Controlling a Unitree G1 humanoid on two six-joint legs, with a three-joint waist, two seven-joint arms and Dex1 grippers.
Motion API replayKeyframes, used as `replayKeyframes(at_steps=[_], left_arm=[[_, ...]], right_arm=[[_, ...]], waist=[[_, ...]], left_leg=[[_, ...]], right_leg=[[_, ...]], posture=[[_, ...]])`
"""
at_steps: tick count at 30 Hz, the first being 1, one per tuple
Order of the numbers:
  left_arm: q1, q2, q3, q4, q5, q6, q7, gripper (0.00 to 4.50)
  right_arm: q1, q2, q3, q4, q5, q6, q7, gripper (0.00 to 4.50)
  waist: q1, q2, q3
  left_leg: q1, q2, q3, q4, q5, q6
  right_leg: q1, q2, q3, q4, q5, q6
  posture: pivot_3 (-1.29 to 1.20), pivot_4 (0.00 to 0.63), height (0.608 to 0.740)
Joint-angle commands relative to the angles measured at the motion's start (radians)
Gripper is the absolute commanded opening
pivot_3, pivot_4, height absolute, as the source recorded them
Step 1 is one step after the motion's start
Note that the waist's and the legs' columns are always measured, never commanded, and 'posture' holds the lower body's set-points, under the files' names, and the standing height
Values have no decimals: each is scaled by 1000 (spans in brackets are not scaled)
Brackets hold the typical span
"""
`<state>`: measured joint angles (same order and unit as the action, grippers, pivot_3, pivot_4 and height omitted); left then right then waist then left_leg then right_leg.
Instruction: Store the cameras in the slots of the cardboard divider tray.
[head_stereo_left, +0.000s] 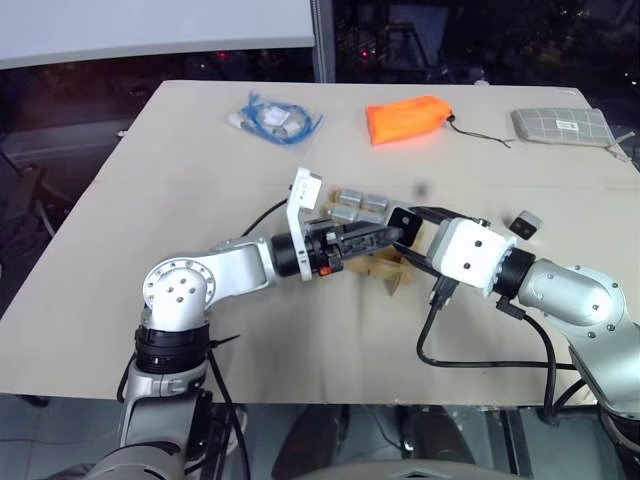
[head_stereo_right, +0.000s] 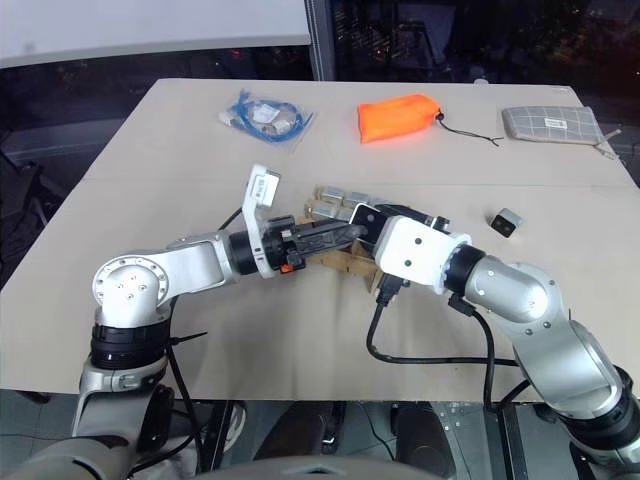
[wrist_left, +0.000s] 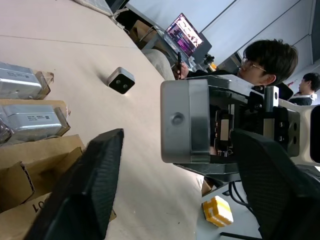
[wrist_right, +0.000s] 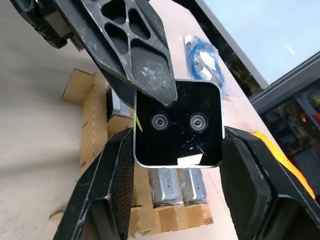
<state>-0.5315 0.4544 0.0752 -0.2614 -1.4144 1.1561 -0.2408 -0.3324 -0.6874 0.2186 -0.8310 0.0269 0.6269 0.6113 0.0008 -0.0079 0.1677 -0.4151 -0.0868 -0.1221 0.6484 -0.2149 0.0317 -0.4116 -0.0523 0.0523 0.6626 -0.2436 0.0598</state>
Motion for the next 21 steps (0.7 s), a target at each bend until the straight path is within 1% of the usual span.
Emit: replayKeyframes(at_steps=[1, 2, 4, 6, 7, 9, 11, 13, 14, 15, 16, 17, 19, 20, 21], left_arm=[[-20, -5, 9, -1, -9, -5, 8, 2739], [-22, -5, 9, 1, -10, -5, 7, 2498], [-24, -3, 9, 0, -10, -2, 4, 1522], [-26, -1, 9, -3, -9, -3, 0, 809], [-27, -2, 8, -4, -6, -5, -1, 659], [-37, -9, 10, -6, -12, -9, 7, 659], [-50, -18, 12, -9, -21, -15, 22, 659], [-68, -22, 13, -8, -33, -14, 37, 663], [-77, -20, 15, -6, -30, -14, 35, 663], [-83, -18, 16, -4, -27, -14, 29, 663], [-94, -9, 16, 0, 0, -21, 15, 663], [-100, -1, 16, 5, 20, -26, 2, 663], [-118, 32, -2, 14, 134, -90, -86, 663], [-121, 51, -16, 18, 204, -146, -155, 663], [-136, 105, -53, 40, 275, -178, -269, 663]], right_arm=[[-18, 6, -20, -44, 2, -4, -2, 1938], [-17, 6, -20, -43, 1, -5, -2, 1938], [-16, 7, -21, -41, 2, -5, -2, 1938], [-13, 7, -22, -39, 2, -6, -3, 1938], [-10, 7, -24, -37, 4, -6, -2, 1938], [-1, 5, -32, -33, 23, 5, 11, 1938], [9, 20, -67, -30, 96, 33, 40, 1938], [17, 37, -99, -34, 151, 50, 53, 2958], [22, 29, -102, -31, 123, 31, 38, 3154], [23, 22, -98, -27, 100, 16, 26, 3593], [36, 32, -121, -19, 91, 18, 0, 4129], [44, 42, -133, -13, 87, 23, -20, 4493], [110, 87, -233, -17, 182, 39, -14, 4493], [142, 106, -281, -20, 225, 35, -6, 4493], [188, 107, -349, -25, 273, 25, 27, 4493]], waist=[[0, 0, 0], [1, 0, 0], [1, 0, 0], [2, 0, 0], [2, 0, 0], [3, 0, 0], [6, 0, 0], [11, 0, 0], [12, 0, 0], [12, 0, 0], [13, 0, 0], [13, 0, 0], [13, 0, 0], [13, 0, 0], [14, 0, 0]], left_leg=[[0, 0, 0, 0, 0, 0], [0, 0, 0, 0, 0, 0], [0, 0, 0, 0, 0, 0], [0, 0, 0, 0, 0, 0], [0, 0, 0, 0, 0, 0], [0, 0, 0, 0, 0, 0], [0, 0, 0, 0, 0, 0], [0, 0, 0, 0, 0, 0], [0, 0, 0, 0, 0, 0], [0, 0, 0, 0, 0, 0], [0, 0, 0, 0, 0, 0], [0, 0, 0, 0, 0, 0], [0, 0, 0, 0, 0, 0], [0, 0, 0, 0, 0, 0], [0, 0, 0, 0, 0, 0]], right_leg=[[0, 0, 0, 0, 0, 0], [0, 0, 0, 0, 0, 0], [0, 0, 0, 0, 0, 0], [0, 0, 0, 0, 0, 0], [0, 0, 0, 0, 0, 0], [0, 0, 0, 0, 0, 0], [0, 0, 0, 0, 0, 0], [0, 0, 0, 0, 0, 0], [0, 0, 0, 0, 0, 0], [0, 0, 0, 0, 0, 0], [0, 0, 0, 0, 0, 0], [0, 0, 0, 0, 0, 0], [0, 0, 0, 0, 0, 0], [0, 0, 0, 0, 0, 0], [0, 0, 0, 0, 0, 0]], posture=[[0, 150, 740], [0, 150, 740], [0, 150, 740], [0, 150, 740], [0, 150, 740], [0, 150, 740], [0, 150, 740], [0, 150, 740], [0, 150, 740], [0, 150, 740], [0, 150, 740], [0, 150, 740], [0, 150, 740], [0, 150, 740], [0, 150, 740]])
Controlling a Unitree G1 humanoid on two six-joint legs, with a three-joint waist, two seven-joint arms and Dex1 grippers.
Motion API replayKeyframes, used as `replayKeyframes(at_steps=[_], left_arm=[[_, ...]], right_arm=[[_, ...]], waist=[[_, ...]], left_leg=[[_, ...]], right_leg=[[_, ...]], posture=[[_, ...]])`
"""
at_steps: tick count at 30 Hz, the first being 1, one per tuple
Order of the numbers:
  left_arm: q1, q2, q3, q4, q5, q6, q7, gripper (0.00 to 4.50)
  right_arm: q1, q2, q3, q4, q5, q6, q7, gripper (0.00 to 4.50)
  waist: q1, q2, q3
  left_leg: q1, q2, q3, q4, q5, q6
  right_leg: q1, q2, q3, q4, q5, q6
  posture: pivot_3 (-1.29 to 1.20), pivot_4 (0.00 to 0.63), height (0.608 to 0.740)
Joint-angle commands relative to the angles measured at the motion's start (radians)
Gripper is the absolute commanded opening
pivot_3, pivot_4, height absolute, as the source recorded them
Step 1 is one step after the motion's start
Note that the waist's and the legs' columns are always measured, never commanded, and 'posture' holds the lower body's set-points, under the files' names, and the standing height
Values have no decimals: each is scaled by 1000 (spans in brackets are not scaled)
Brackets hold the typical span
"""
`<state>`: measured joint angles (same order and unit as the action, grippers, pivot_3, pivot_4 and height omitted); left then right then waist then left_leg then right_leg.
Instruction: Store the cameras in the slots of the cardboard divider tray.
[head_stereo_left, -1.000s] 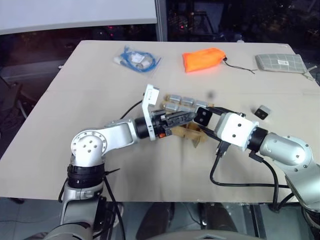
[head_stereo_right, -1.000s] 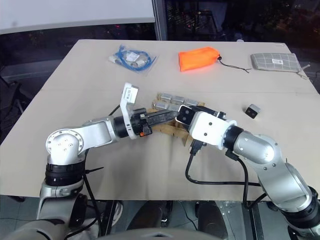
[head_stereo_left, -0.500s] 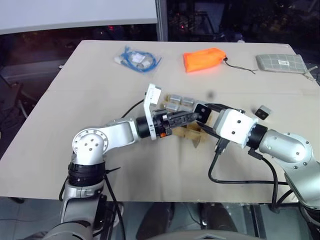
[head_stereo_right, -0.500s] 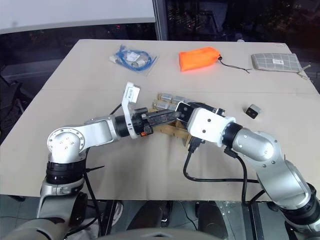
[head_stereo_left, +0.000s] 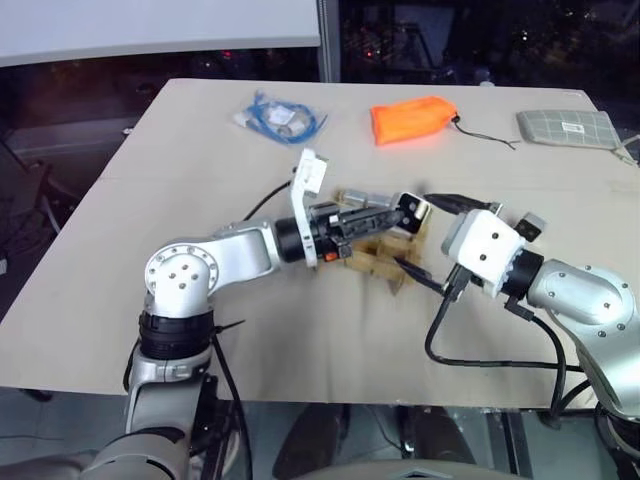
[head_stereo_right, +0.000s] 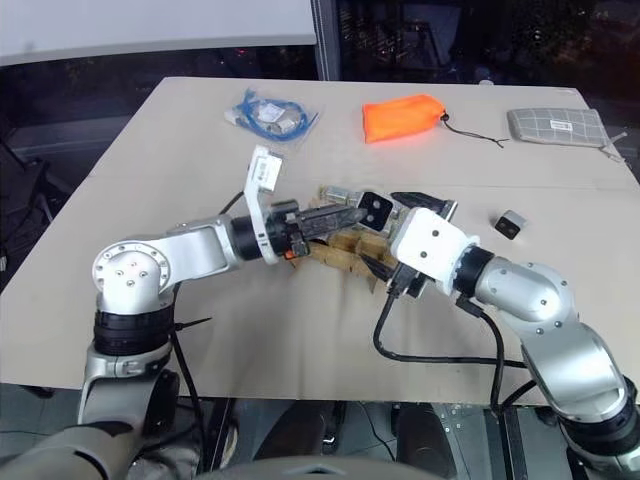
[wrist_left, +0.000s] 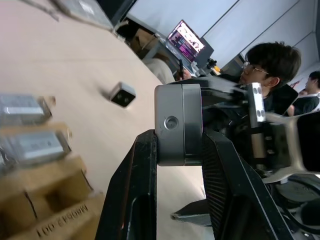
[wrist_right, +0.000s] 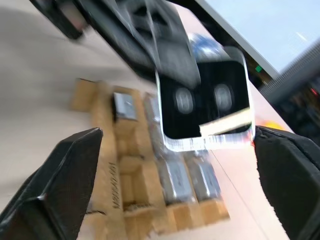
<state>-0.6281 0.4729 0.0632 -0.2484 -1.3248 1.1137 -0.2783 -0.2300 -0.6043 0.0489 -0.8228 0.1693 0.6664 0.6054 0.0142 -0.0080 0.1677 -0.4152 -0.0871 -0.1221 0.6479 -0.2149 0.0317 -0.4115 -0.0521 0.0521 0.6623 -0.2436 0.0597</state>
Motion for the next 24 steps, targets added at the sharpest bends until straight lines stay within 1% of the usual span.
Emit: replayKeyframes(at_steps=[1, 3, 4, 5, 8, 11, 13, 16, 19, 24], left_arm=[[-55, 134, -68, 54, 260, -193, -338, 663], [-89, 213, -127, 121, 394, -305, -529, 663], [-91, 236, -138, 146, 437, -350, -595, 663], [-112, 256, -164, 192, 496, -412, -680, 663], [-193, 293, -249, 354, 680, -606, -910, 663], [-246, 296, -310, 503, 808, -768, -1090, 663], [-293, 272, -342, 623, 894, -879, -1167, 663], [-353, 230, -362, 763, 978, -994, -1247, 663], [-413, 189, -363, 903, 1038, -1090, -1318, 663], [-498, 128, -377, 1072, 1091, -1206, -1336, 663]], right_arm=[[128, 19, -245, -36, 178, -25, 69, 4493], [194, 11, -350, -51, 254, -61, 117, 4493], [210, 11, -363, -64, 273, -70, 116, 4493], [239, 5, -404, -72, 313, -63, 130, 4493], [332, -13, -513, -121, 445, -45, 172, 4493], [391, -20, -539, -168, 504, -48, 146, 4493], [424, -21, -546, -195, 522, -50, 117, 4493], [455, -15, -555, -214, 539, -62, 76, 4493], [477, -31, -503, -224, 518, -90, 18, 4493], [513, -62, -441, -224, 505, -150, -60, 4493]], waist=[[3, 0, 0], [0, 1, 0], [-3, 1, 0], [-6, 1, 0], [0, 1, 0], [-2, 1, 0], [-4, 1, 0], [-2, 0, 0], [-2, 0, 1], [-3, -1, 1]], left_leg=[[0, 0, 1, -1, 0, 0], [0, 0, 2, -2, 0, 0], [0, -1, 2, -3, 0, 0], [1, 0, 3, -3, 0, 0], [1, 0, 2, -5, 0, 1], [1, 0, 1, -6, -1, 2], [1, 0, 2, -6, -2, 4], [0, 0, 1, -6, -2, 5], [-1, 0, 1, -6, -2, 5], [-1, 0, 0, -5, -3, 5]], right_leg=[[0, 0, 1, 0, 0, 0], [0, 0, 1, -1, 0, 0], [0, 0, 1, -1, 0, 0], [0, 0, 2, -1, 0, 0], [0, 0, 1, -2, 0, 0], [0, 0, 0, -3, 0, 0], [-1, -1, 1, -4, 0, 0], [-1, -1, 0, -4, 0, 0], [-1, -1, 0, -4, 0, 0], [-1, -1, 0, -3, 0, 0]], posture=[[0, 150, 740], [0, 150, 740], [0, 150, 740], [0, 150, 740], [0, 150, 740], [0, 150, 740], [0, 150, 740], [0, 150, 740], [0, 150, 740], [0, 150, 740]])
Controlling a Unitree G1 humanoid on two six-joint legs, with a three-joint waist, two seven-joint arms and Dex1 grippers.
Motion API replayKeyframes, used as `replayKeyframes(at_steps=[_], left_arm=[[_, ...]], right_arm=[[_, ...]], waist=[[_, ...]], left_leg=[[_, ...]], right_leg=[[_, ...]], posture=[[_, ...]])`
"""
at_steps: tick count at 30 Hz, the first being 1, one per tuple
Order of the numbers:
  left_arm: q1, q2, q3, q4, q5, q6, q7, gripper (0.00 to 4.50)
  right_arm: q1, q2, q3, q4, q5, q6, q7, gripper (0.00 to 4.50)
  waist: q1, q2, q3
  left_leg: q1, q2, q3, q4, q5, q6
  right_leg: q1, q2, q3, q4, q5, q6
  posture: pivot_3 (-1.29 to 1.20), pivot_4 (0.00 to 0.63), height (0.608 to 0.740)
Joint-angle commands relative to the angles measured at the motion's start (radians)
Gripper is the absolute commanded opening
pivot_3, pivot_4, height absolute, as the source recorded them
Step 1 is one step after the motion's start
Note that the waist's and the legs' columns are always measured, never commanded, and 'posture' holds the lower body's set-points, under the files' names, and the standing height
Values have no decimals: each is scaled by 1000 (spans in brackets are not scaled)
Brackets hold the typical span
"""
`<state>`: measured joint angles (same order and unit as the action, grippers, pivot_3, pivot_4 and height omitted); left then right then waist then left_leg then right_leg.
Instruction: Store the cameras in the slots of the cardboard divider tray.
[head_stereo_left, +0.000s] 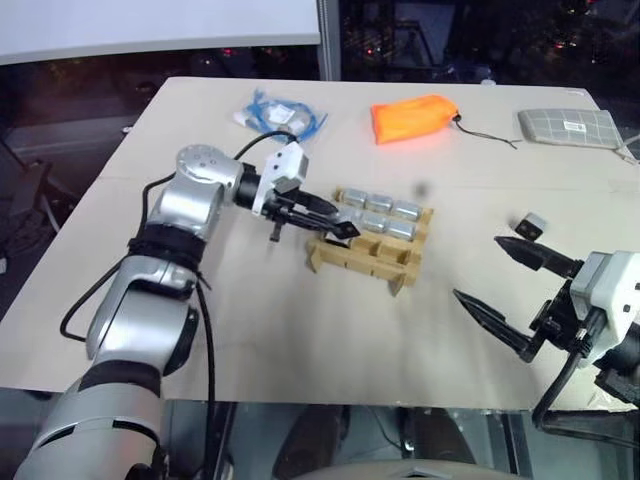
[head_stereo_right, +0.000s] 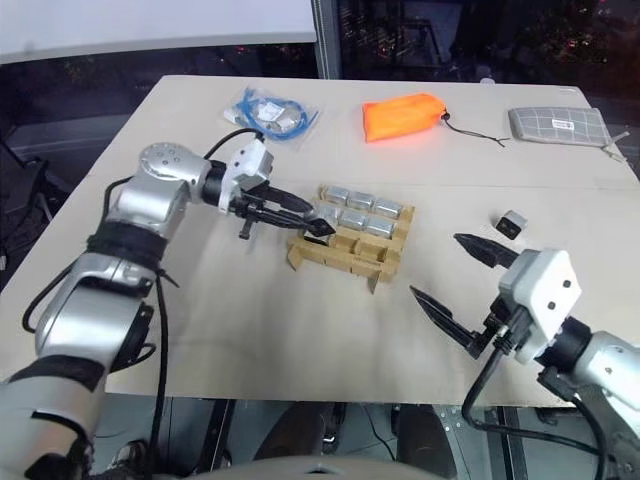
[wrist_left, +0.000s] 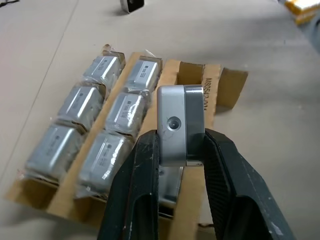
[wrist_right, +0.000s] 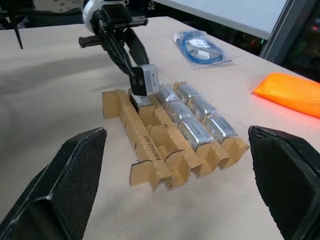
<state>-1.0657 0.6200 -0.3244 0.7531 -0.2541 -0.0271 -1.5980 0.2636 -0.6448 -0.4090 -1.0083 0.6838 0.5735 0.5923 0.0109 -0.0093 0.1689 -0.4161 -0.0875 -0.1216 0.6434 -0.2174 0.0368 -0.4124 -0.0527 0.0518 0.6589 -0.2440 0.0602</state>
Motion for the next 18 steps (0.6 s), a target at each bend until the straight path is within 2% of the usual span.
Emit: replayKeyframes(at_steps=[1, 10, 14, 18], left_arm=[[-74, -32, 14, 97, 29, -79, -16, 663], [-110, -106, -17, 152, 46, -114, -16, 663], [-106, -102, -76, 146, 70, -146, -16, 663], [-100, -109, -86, 169, 121, -190, -16, 663]], right_arm=[[31, -26, 23, -39, -12, -69, -60, 4493], [149, -77, 58, -39, -48, -178, -132, 4493], [188, -96, 76, -39, -44, -229, -173, 4493], [233, -125, 79, -39, -50, -263, -189, 4493]], waist=[[0, -1, 0], [-11, -2, 1], [-20, -2, 1], [-24, -2, 1]], left_leg=[[0, 0, 0, 0, 0, 0], [0, 0, 0, 4, 0, 0], [0, 0, -1, 6, 0, 0], [0, 0, -2, 6, 0, 1]], right_leg=[[0, 0, 0, 0, 0, 0], [1, 2, 0, 3, 0, 0], [2, 4, -1, 3, 0, 1], [2, 4, -1, 4, 0, 1]], posture=[[0, 150, 740], [0, 150, 740], [0, 150, 740], [0, 150, 740]])
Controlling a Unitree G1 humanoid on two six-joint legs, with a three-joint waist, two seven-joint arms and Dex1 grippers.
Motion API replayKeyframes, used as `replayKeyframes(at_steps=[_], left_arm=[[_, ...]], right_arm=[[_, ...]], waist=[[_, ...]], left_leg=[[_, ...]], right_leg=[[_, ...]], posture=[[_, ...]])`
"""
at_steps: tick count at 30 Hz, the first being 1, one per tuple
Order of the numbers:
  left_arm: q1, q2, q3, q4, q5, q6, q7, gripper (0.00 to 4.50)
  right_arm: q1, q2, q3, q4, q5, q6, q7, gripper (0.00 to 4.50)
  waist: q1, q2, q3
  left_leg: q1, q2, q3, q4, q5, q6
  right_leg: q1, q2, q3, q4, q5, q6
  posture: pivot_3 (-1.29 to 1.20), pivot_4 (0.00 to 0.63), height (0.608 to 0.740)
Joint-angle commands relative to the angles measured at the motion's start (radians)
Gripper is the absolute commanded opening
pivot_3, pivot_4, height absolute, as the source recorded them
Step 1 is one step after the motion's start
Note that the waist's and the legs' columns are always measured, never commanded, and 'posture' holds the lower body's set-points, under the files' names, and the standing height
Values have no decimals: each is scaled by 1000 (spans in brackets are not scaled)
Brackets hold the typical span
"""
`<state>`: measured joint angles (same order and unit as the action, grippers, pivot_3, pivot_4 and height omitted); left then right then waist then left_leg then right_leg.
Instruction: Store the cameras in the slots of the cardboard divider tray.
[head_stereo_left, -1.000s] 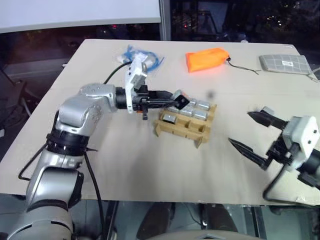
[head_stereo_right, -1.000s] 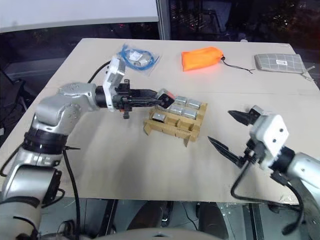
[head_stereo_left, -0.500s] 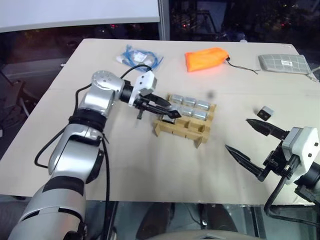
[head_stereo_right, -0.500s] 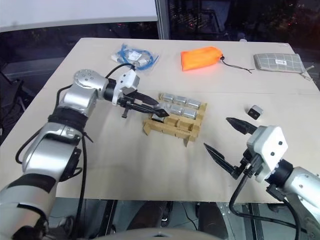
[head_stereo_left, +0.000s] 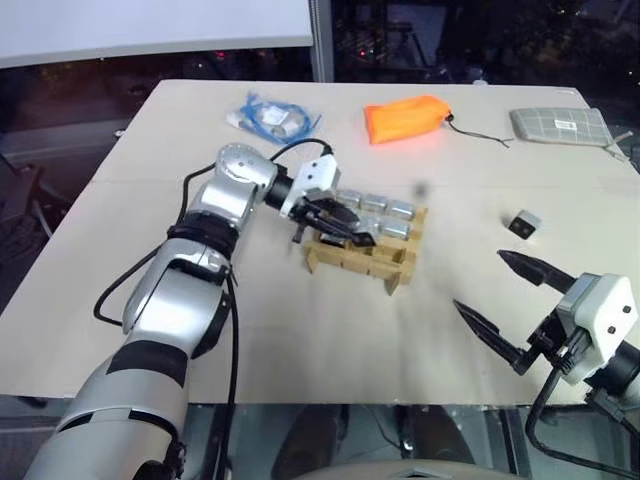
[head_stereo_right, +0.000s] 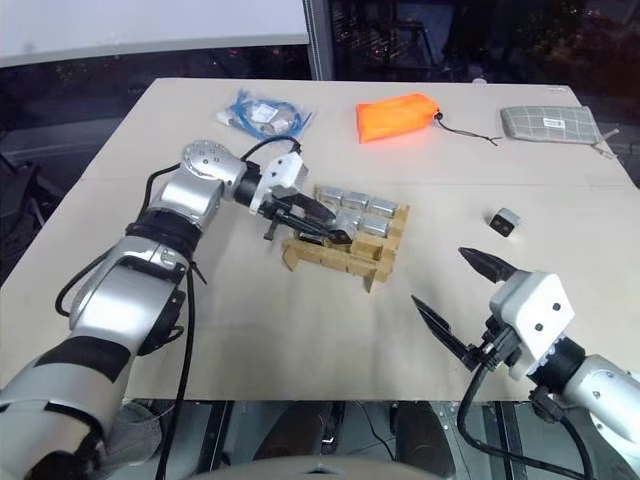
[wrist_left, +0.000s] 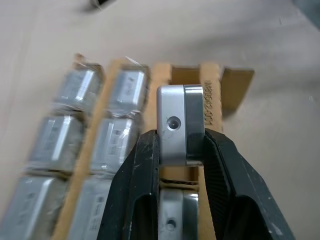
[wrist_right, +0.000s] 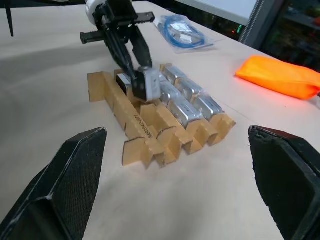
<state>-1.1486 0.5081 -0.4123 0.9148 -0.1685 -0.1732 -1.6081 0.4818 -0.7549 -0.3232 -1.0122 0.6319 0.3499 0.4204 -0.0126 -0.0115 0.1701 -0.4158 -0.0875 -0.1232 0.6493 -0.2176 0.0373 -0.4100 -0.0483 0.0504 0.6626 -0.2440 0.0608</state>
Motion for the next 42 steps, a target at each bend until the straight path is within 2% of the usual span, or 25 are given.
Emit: replayKeyframes(at_steps=[1, 12, 14, 15, 16, 19, 23, 26, 28, 31, 34, 38, 42], left_arm=[[-16, 0, 7, 17, 54, -59, -6, 663], [-34, -1, 53, 62, 122, -87, -6, 663], [-34, -6, 55, 58, 110, -85, -6, 1692], [-34, -16, 74, 54, 103, -87, 2, 1970], [-35, -25, 97, 46, 93, -87, 14, 2639], [-9, -17, 152, -87, -28, 41, -3, 3782], [104, 35, 238, -414, -176, 314, 10, 3782], [268, 81, 325, -761, -320, 574, 131, 3782], [395, 100, 380, -963, -382, 684, 243, 3782], [597, 101, 428, -1195, -379, 725, 414, 3782], [796, 38, 490, -1372, -423, 709, 552, 3782], [1060, 34, 578, -1530, -513, 742, 624, 3782], [1234, 55, 631, -1624, -545, 723, 661, 3782]], right_arm=[[22, -22, -5, -35, 4, -48, -22, 4493], [-4, -71, -2, -35, 34, -30, -46, 4493], [-26, -64, 5, -35, 33, -5, -55, 4500], [-38, -58, 9, -35, 30, 12, -67, 4500], [-50, -55, 14, -35, 19, 24, -78, 4500], [-98, -58, 35, -32, -9, 98, -128, 4500], [-197, -88, 53, 51, -42, 188, -124, 4500], [-330, -149, 83, 247, -112, 280, -108, 4500], [-430, -170, 96, 386, -113, 310, -61, 4500], [-573, -203, 150, 592, -167, 293, 28, 4500], [-729, -213, 215, 810, -222, 262, 120, 4500], [-928, -193, 317, 1067, -292, 228, 244, 4500], [-1025, -173, 365, 1208, -347, 194, 332, 4500]], waist=[[0, 0, 0], [-2, -1, 0], [-2, -1, 0], [-1, -1, 0], [-1, -1, 0], [0, -2, 1], [-6, -1, 1], [-22, -1, 0], [-22, -1, 0], [-21, 0, 1], [-15, 0, 1], [-17, 1, 1], [2, 3, 0]], left_leg=[[0, 0, 0, 0, 0, 0], [1, 0, 0, 1, 0, 0], [1, 0, 0, 1, 0, 0], [1, 0, 0, 1, 0, 0], [0, 0, -1, 2, 0, 0], [0, 0, -1, 2, 0, 0], [0, 0, -1, 2, 0, 0], [1, 1, 0, 2, 0, 0], [1, 1, 1, 2, 0, 0], [2, 2, 1, 1, 0, 0], [2, 1, 2, 0, 0, 0], [2, 1, 5, 0, 0, 0], [2, 3, 3, -1, 0, 0]], right_leg=[[0, 0, 0, 0, 0, 0], [1, 1, -1, 0, 0, 0], [1, 1, -1, 1, 0, 0], [1, 1, -1, 1, 0, 0], [1, 1, -1, 1, 0, 0], [1, 1, -1, 1, 0, 0], [1, -2, -1, 0, 0, 0], [1, -3, 1, 1, 0, 0], [1, -3, 1, 1, 0, 0], [1, -3, 2, 1, 0, -1], [0, -4, 2, 1, 0, -1], [0, -4, 5, 1, 1, -1], [-1, -3, 3, 0, 1, -1]], posture=[[0, 150, 740], [0, 150, 740], [0, 150, 740], [0, 150, 740], [0, 150, 740], [0, 150, 740], [0, 150, 740], [0, 150, 740], [0, 150, 740], [0, 150, 740], [0, 150, 740], [0, 150, 740], [0, 150, 740]])
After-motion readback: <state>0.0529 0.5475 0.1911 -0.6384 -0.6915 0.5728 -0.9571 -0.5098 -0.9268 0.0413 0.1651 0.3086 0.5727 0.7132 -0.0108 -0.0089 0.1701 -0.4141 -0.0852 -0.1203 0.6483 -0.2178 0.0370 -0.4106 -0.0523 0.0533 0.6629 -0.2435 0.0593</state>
